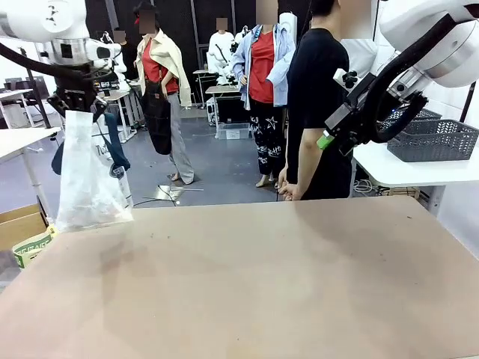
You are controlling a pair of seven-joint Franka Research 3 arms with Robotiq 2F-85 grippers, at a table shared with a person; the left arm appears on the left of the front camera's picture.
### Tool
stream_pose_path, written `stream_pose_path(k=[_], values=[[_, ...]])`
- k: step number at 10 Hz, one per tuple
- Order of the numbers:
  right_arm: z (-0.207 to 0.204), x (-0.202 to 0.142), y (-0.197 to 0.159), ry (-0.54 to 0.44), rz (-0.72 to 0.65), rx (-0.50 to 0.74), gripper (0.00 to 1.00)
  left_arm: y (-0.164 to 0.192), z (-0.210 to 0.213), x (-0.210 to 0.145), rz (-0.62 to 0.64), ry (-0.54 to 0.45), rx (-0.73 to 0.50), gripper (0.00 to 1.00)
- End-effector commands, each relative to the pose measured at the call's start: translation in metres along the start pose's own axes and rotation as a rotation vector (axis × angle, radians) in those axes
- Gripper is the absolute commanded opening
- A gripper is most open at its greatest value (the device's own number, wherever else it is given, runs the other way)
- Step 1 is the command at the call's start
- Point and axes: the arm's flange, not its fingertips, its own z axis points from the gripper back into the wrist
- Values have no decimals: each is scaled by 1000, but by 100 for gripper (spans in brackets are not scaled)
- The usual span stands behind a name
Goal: Transfer purchased items from the store into the shopping bag.
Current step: Move the Reusable shopping bag to the right side of the table.
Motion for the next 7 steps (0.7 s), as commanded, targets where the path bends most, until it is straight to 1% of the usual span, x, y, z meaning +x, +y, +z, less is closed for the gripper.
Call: stream_pose_path(k=[1,4,6,7], values=[[0,3,1,-2,-19,0,100,27,-11,-15,-21,-32,-24,0],[0,3,1,-2,-19,0,100,51,-37,-28,-51,-72,-9,0],[0,3,1,-2,-19,0,100,58,-51,-38,-105,-97,-27,0],[0,3,1,-2,-19,0,100,57,-59,-42,-107,-110,-23,0]])
